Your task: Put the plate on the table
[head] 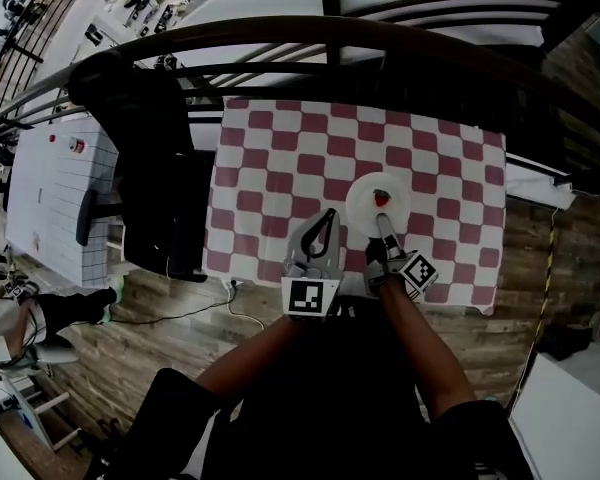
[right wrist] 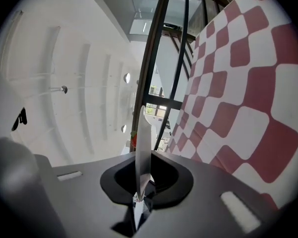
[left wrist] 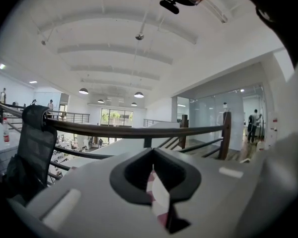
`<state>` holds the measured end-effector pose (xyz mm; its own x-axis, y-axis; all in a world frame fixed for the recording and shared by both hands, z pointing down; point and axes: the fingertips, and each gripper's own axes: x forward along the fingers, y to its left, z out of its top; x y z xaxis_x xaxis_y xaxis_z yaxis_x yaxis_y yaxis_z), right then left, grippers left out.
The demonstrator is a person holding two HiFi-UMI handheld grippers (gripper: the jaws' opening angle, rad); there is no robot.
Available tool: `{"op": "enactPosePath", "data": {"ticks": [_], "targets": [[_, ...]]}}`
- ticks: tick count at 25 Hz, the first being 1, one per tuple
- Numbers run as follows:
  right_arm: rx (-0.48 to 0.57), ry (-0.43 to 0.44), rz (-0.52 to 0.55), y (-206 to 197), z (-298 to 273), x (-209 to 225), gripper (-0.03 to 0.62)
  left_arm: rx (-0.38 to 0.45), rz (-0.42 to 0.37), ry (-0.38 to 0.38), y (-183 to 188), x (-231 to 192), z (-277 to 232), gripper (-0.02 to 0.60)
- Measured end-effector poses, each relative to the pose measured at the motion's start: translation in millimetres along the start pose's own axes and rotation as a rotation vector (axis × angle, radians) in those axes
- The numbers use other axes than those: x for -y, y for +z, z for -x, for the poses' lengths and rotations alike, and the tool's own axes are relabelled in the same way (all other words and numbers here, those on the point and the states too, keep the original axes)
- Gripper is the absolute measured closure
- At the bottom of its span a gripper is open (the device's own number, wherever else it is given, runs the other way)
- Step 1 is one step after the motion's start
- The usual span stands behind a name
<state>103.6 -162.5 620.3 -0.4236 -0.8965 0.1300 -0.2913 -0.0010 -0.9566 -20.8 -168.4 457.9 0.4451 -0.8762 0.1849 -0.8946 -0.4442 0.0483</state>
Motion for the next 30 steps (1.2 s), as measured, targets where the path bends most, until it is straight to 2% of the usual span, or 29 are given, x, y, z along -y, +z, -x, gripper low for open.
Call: {"op": "enactPosePath", "data": {"ticks": [4, 7, 11, 14, 18, 21, 27, 30], "targets": [[-0.019, 0.052, 0.001, 5.7, -18.4, 14.2, 0.582, -0.036, -0.02, 0.01, -11.8, -2.8, -15.3, 0.572], [-0.036, 0.045, -0.023, 7.1, -29.6, 35.4, 0.583, -0.054, -0.009, 0.032, -17.3, -6.3, -23.9, 0.572], [-0.09, 0.039, 0.015, 1.1, -42.1, 60.5, 0.583, -0.056, -0.001, 0.058, -15.3, -10.8, -35.0, 0.572], [-0.11, 0.013, -0.042, -7.9, -46.8, 77.9, 0.583, -0.045, 0.0, 0.065, -5.6, -14.1, -39.7, 0.572], [-0.127, -0.094, -0.114, -17.7, -48.7, 100.6, 0.583, -0.054, -0.015, 0.06, -6.0, -18.7, -44.2, 0.572], [-0.127, -0.02, -0.084, -18.2, -60.6, 92.7, 0.583, -0.071, 0.002, 0.065, -12.0, -21.8, -45.7, 0.572], [-0.127, -0.128, -0.148, -27.5, -56.5, 110.3, 0.583, -0.065, 0.008, 0.05, -12.8, -18.1, -43.7, 0.572], [-0.108, -0.118, -0.169, -28.2, -59.1, 110.9, 0.583, -0.056, 0.004, 0.035, -9.0, -15.1, -41.5, 0.572]]}}
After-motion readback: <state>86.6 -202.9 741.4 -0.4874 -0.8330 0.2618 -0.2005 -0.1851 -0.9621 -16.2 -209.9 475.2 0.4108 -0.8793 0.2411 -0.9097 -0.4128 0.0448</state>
